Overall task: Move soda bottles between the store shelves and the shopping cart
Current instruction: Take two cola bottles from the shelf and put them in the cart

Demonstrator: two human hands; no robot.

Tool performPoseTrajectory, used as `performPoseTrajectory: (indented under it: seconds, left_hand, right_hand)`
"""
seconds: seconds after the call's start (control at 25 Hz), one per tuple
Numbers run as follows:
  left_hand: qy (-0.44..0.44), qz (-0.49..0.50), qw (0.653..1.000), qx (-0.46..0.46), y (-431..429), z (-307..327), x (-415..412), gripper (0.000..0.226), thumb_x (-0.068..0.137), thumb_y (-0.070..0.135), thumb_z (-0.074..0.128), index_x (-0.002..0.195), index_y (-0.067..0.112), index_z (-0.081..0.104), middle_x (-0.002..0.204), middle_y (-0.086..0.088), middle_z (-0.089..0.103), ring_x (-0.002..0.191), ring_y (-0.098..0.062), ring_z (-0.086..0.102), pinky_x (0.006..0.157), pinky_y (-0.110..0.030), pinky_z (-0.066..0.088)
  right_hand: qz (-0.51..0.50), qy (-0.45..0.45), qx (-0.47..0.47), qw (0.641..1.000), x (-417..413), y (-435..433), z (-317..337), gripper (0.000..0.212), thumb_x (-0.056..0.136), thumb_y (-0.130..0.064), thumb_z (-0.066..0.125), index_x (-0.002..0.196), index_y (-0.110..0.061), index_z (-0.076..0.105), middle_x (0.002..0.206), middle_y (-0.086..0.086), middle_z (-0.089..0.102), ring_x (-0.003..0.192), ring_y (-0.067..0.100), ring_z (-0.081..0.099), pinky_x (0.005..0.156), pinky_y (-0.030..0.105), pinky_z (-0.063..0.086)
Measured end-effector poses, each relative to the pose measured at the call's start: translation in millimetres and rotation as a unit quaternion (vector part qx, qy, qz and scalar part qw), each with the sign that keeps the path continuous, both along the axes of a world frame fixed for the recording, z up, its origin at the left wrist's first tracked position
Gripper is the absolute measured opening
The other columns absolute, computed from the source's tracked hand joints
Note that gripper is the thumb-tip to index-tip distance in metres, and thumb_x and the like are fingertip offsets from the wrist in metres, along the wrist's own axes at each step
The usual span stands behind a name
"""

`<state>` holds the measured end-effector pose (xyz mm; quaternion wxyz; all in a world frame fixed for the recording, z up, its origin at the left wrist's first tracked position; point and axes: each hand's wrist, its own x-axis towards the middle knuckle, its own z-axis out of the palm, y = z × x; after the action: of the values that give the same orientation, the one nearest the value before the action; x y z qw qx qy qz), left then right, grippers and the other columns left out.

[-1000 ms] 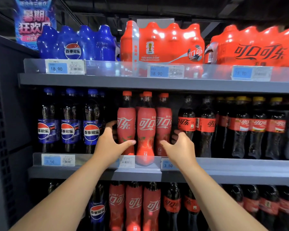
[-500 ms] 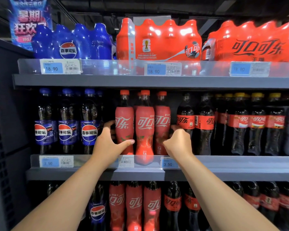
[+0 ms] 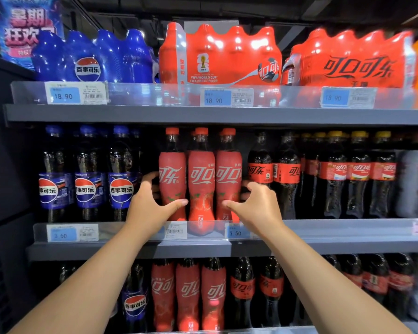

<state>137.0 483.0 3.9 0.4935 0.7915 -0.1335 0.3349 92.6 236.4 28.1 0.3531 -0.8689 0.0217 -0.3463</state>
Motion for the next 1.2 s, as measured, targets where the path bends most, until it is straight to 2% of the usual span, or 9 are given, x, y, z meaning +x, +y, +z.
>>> performPoseTrajectory:
  seconds: [0.08, 0.16, 0.32, 0.52, 0.68, 0.8, 0.88, 1.04, 1.2]
  left_hand:
    - [-0.001, -0.003, 1.000, -0.004, 0, 1, -3, 0.086, 0.060, 0.049, 0.093, 0.129, 0.043, 0.041, 0.108, 0.018, 0.063, 0.097, 0.009, 0.059, 0.078, -0.016, 0.044]
    - [0.000, -0.003, 1.000, -0.008, 0, 1, -6, 0.084, 0.058, 0.053, 0.092, 0.122, 0.048, 0.039, 0.106, 0.021, 0.064, 0.098, 0.008, 0.060, 0.078, -0.018, 0.045]
    - [-0.004, 0.002, 1.000, 0.003, 1, 0, -10, 0.084, 0.058, 0.058, 0.090, 0.125, 0.048, 0.041, 0.105, 0.025, 0.062, 0.099, 0.004, 0.061, 0.078, -0.015, 0.043]
    - [-0.028, -0.006, 0.999, 0.021, 3, -5, -14, 0.080, 0.069, 0.042, 0.089, 0.138, 0.030, 0.050, 0.120, 0.015, 0.066, 0.106, -0.004, 0.064, 0.090, -0.031, 0.054]
    - [-0.025, -0.017, 0.999, 0.020, 4, -6, -17, 0.081, 0.072, 0.037, 0.088, 0.141, 0.028, 0.049, 0.124, 0.012, 0.065, 0.104, -0.001, 0.064, 0.077, -0.017, 0.050]
    - [-0.027, -0.024, 0.999, 0.031, 1, -9, -21, 0.082, 0.074, 0.037, 0.087, 0.144, 0.025, 0.046, 0.127, 0.010, 0.061, 0.104, 0.001, 0.061, 0.089, -0.024, 0.052]
    - [-0.037, 0.005, 0.999, 0.040, -3, -13, -24, 0.085, 0.076, 0.036, 0.086, 0.146, 0.020, 0.042, 0.134, 0.003, 0.056, 0.116, -0.013, 0.059, 0.101, -0.035, 0.048]
    - [-0.184, 0.138, 0.971, 0.059, -26, -19, -48, 0.075, 0.078, 0.031, 0.085, 0.137, 0.008, 0.046, 0.133, -0.015, 0.047, 0.124, -0.028, 0.047, 0.108, -0.037, 0.038]
    - [-0.295, 0.060, 0.951, 0.072, -89, -17, -86, 0.048, 0.081, 0.035, 0.070, 0.117, 0.006, 0.055, 0.114, -0.002, 0.052, 0.106, -0.014, 0.051, 0.101, -0.018, 0.038]
  right_hand:
    - [-0.010, -0.028, 0.001, 1.000, -6, -2, -2, 0.070, 0.066, -0.050, 0.090, 0.123, -0.015, 0.068, 0.073, -0.024, 0.045, 0.067, -0.005, 0.047, 0.056, 0.011, 0.037]
    - [-0.012, -0.053, -0.001, 0.999, -11, -1, -6, 0.072, 0.063, -0.052, 0.091, 0.122, -0.017, 0.068, 0.072, -0.024, 0.047, 0.066, -0.003, 0.048, 0.056, 0.011, 0.035]
    - [0.007, -0.071, 0.016, 0.997, -18, 0, -14, 0.076, 0.066, -0.052, 0.090, 0.130, -0.019, 0.065, 0.096, -0.007, 0.073, 0.088, 0.013, 0.068, 0.077, 0.024, 0.053]
    - [-0.002, -0.109, 0.014, 0.994, -20, 0, -30, 0.067, 0.073, -0.050, 0.086, 0.128, -0.014, 0.070, 0.108, 0.002, 0.078, 0.097, 0.016, 0.072, 0.091, 0.031, 0.055]
    - [0.006, -0.105, 0.013, 0.994, -18, 0, -32, 0.067, 0.075, -0.049, 0.085, 0.130, -0.013, 0.068, 0.114, 0.003, 0.076, 0.102, 0.016, 0.072, 0.094, 0.029, 0.054]
    - [0.064, -0.103, 0.051, 0.991, -28, -5, -33, 0.063, 0.079, -0.035, 0.086, 0.133, -0.011, 0.065, 0.121, 0.003, 0.073, 0.102, 0.011, 0.069, 0.091, 0.013, 0.050]
    - [0.088, -0.138, 0.081, 0.983, -41, -17, -35, 0.054, 0.081, -0.025, 0.085, 0.130, -0.012, 0.067, 0.120, 0.000, 0.071, 0.098, 0.003, 0.066, 0.085, 0.001, 0.045]
    - [0.092, -0.199, 0.138, 0.966, -66, -65, -34, 0.041, 0.084, -0.018, 0.083, 0.122, -0.016, 0.068, 0.117, -0.006, 0.066, 0.106, -0.003, 0.063, 0.086, 0.006, 0.049]
    - [0.082, -0.164, 0.119, 0.976, -68, -120, -21, 0.046, 0.083, -0.024, 0.083, 0.125, -0.021, 0.063, 0.121, -0.008, 0.063, 0.107, 0.001, 0.062, 0.089, 0.008, 0.049]
